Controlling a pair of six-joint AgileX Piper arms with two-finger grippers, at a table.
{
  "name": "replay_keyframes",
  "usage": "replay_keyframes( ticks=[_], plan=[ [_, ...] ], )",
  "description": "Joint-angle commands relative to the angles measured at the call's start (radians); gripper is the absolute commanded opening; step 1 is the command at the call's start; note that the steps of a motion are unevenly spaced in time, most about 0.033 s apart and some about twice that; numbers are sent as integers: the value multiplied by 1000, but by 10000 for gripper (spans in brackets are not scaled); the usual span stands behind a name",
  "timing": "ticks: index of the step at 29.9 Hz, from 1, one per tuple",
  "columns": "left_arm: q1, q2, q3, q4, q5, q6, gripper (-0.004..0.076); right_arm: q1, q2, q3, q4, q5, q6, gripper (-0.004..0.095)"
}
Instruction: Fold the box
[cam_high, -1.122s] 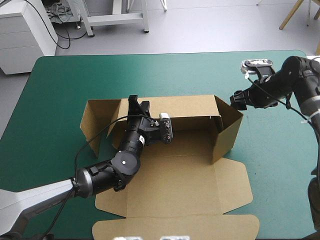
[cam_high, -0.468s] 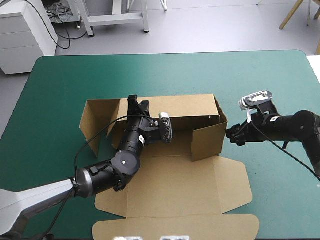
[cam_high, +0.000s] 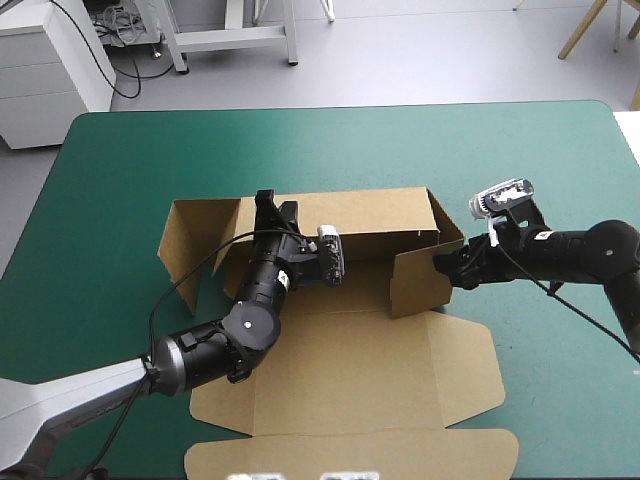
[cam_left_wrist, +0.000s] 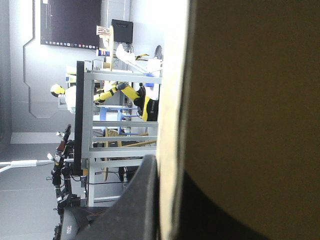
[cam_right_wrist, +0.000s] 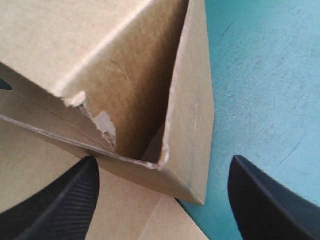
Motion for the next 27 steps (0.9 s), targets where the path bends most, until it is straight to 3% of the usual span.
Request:
replay_keyframes(
  ticks=[1,6,10,15,27],
  plan=[
    [2,-33,-24,39,44,-23,-10,2,-26,-23,57,-15,-22,643],
    [2,-33,-24,39,43,-23,-10,49,-26,-23,54,-16,-25,640],
    [2,-33,-24,39,41,-23,-10,132,-26,-23,35,-80,-19,581],
    [2,-33,-24,42,48,-23,-10,193,0,-23,-11,-98,22,464],
    [2,-33,-25,64,72,-25,-10,195,25,-23,-20,-84,13,84]
  ],
)
